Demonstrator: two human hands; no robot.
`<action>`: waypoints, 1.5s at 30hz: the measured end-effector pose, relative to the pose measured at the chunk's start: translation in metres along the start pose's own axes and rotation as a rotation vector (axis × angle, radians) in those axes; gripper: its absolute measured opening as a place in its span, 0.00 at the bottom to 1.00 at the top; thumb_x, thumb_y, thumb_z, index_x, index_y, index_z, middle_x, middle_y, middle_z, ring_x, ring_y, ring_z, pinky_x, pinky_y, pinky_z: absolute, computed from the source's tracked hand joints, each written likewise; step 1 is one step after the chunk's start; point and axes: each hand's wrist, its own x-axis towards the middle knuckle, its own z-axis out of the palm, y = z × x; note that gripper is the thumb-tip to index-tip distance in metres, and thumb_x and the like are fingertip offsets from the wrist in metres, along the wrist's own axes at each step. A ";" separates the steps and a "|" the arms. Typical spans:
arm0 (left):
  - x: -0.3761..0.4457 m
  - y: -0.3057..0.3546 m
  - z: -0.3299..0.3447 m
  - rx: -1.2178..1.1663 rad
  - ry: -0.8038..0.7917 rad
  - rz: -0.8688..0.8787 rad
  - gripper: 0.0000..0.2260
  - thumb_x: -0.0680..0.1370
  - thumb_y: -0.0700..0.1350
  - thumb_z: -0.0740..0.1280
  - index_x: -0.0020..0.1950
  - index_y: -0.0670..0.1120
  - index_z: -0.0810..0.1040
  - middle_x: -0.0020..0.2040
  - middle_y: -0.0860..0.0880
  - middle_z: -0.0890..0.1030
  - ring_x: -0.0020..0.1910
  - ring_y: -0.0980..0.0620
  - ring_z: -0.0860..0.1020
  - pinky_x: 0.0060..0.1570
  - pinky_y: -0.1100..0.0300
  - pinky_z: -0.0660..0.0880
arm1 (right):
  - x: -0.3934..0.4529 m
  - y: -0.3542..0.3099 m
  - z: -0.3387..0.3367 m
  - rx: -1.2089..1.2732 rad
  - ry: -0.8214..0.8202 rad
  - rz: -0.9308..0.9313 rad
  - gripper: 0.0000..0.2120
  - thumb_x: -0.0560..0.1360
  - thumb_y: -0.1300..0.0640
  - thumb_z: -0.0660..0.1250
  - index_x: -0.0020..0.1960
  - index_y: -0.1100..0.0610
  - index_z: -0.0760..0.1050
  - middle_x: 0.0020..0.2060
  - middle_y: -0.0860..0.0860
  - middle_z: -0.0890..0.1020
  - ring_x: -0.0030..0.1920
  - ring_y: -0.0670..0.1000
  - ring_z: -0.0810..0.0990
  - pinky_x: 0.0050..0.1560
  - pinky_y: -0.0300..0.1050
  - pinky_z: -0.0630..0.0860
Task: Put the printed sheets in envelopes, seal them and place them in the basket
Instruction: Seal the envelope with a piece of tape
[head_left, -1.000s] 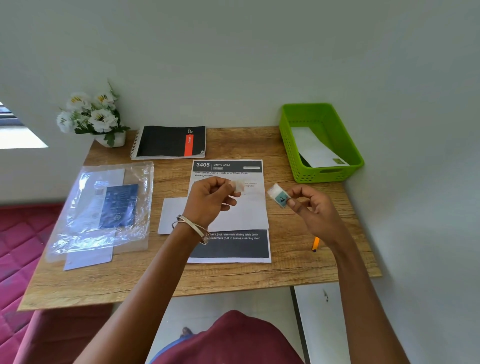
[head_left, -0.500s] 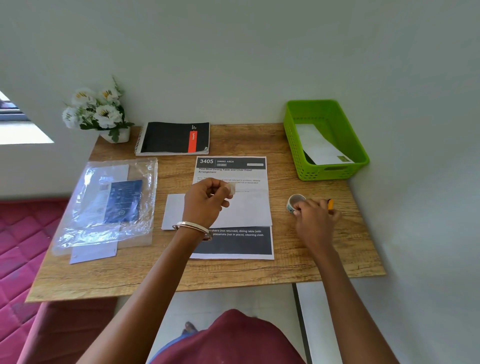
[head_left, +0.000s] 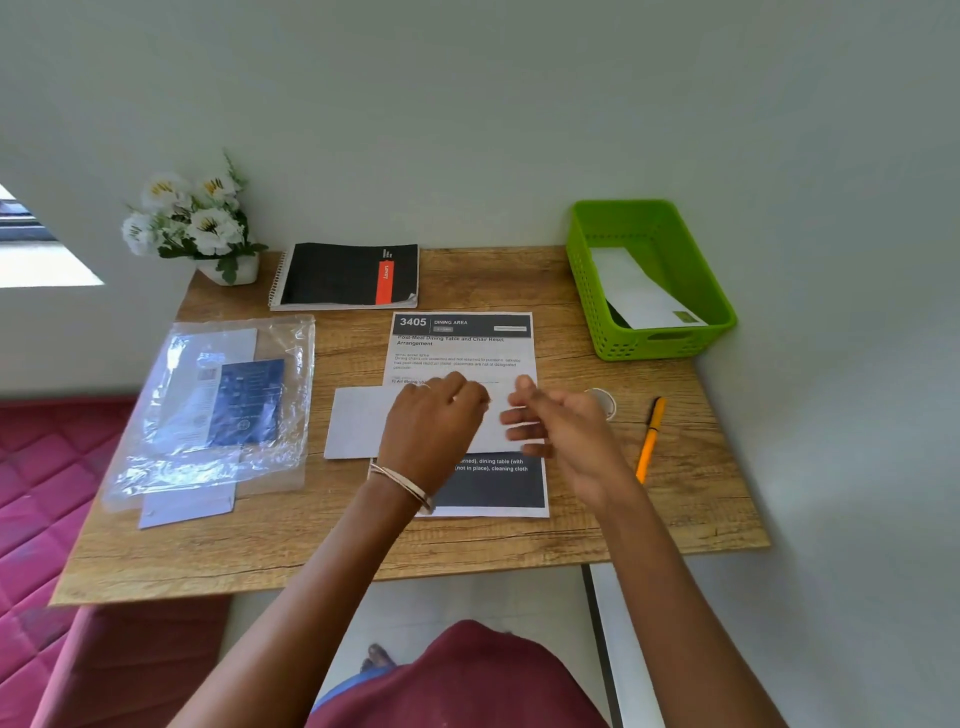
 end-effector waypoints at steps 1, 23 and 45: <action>-0.003 0.001 0.004 0.090 -0.002 0.074 0.02 0.73 0.40 0.69 0.43 0.45 0.77 0.37 0.47 0.78 0.31 0.45 0.76 0.32 0.55 0.69 | 0.001 0.000 0.005 0.048 -0.046 0.071 0.17 0.74 0.46 0.68 0.46 0.60 0.80 0.39 0.56 0.85 0.38 0.51 0.82 0.37 0.43 0.75; 0.007 -0.001 0.059 -0.347 -0.275 -0.343 0.11 0.78 0.40 0.64 0.59 0.40 0.79 0.53 0.43 0.79 0.51 0.45 0.78 0.51 0.58 0.73 | 0.075 0.036 0.001 -0.232 0.357 -0.047 0.09 0.74 0.62 0.70 0.36 0.54 0.79 0.37 0.50 0.83 0.41 0.49 0.80 0.46 0.46 0.78; 0.018 -0.001 0.101 -0.494 -0.179 -0.656 0.11 0.69 0.45 0.73 0.51 0.47 0.80 0.42 0.49 0.77 0.45 0.50 0.71 0.44 0.61 0.62 | 0.094 0.053 0.001 -0.605 0.410 -0.171 0.04 0.72 0.62 0.72 0.46 0.58 0.83 0.43 0.51 0.85 0.40 0.46 0.81 0.40 0.37 0.72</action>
